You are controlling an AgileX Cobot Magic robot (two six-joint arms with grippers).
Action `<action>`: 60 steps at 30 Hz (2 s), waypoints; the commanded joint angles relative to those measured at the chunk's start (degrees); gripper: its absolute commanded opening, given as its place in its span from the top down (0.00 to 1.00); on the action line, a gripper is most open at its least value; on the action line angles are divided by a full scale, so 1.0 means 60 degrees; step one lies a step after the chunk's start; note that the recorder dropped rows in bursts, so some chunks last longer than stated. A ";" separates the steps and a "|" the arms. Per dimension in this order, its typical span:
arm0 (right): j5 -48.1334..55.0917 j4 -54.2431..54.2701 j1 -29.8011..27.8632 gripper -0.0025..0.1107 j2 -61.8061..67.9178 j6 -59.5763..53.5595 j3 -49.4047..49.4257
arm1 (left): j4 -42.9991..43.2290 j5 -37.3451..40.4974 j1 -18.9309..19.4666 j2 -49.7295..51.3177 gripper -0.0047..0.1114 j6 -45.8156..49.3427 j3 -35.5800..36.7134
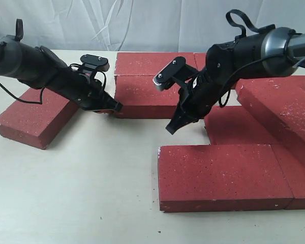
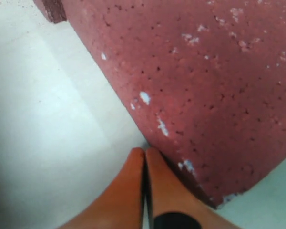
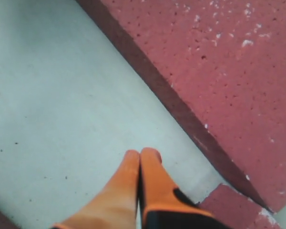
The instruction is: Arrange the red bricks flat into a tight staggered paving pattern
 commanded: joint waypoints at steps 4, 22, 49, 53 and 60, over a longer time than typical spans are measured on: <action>-0.0890 -0.0757 -0.0041 0.98 0.0449 0.0065 0.0045 | 0.0091 0.0792 -0.0099 -0.0089 0.96 -0.0019 -0.0046; -0.0589 -0.1036 -0.0041 0.98 0.0167 0.0568 0.0045 | 0.0880 -0.0039 0.0085 -0.0850 0.96 -0.0827 -0.0046; -0.0022 -0.0780 -0.0041 0.98 -0.0286 0.0568 0.0045 | 0.1745 -0.1524 -0.1033 -0.0529 0.96 -0.1794 -0.0046; 0.0636 -0.0780 -0.0041 0.98 -0.0865 0.0611 0.0045 | 0.2044 -0.1468 -0.1033 -0.0529 0.96 -0.1751 -0.0046; 0.1285 -0.1073 -0.0041 0.98 -0.1967 0.0650 0.0365 | 0.2934 -0.0833 -0.0581 -0.0625 0.96 -0.2545 -0.0046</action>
